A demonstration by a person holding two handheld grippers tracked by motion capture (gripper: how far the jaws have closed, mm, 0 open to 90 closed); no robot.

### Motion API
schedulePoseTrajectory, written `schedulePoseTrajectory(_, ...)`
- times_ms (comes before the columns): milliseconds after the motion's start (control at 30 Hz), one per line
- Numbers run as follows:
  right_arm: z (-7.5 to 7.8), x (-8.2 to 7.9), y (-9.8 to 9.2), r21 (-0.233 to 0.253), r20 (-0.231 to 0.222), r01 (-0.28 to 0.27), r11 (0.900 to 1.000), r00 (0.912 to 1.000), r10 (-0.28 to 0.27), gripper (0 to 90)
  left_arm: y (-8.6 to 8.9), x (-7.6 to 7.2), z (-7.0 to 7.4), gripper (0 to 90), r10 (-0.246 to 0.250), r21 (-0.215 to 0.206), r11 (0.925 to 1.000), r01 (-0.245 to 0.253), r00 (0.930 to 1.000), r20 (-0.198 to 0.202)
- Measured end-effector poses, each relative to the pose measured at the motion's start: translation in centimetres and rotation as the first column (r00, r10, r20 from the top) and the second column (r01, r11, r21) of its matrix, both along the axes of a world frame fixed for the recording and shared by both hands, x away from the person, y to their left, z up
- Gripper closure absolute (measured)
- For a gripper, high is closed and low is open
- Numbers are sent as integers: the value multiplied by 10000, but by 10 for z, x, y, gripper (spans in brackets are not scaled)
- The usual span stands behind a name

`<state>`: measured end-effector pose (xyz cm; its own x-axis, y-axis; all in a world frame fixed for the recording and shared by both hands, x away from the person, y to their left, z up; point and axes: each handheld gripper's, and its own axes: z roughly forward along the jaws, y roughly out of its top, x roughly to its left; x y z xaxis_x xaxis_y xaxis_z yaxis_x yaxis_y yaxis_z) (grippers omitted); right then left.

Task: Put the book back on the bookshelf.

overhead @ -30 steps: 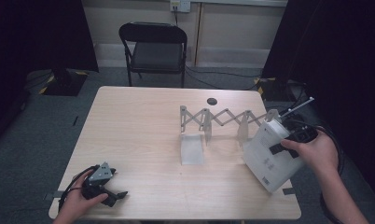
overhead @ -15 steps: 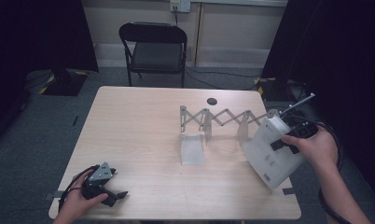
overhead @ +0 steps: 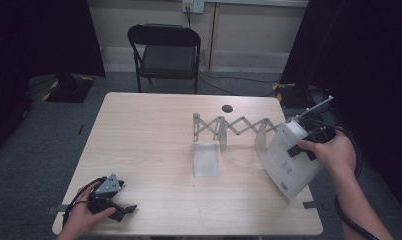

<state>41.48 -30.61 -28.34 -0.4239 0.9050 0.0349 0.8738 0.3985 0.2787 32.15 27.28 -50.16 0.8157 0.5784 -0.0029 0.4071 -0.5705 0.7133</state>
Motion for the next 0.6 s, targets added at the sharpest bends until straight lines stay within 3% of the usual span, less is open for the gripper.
schedulePoseTrajectory(600, -7, 11, -1, 36, -71, 369, 9993, 9993, -369, 529, 0, 0, 0, 0, 9, -7, 10000, -9, 10000, -11)
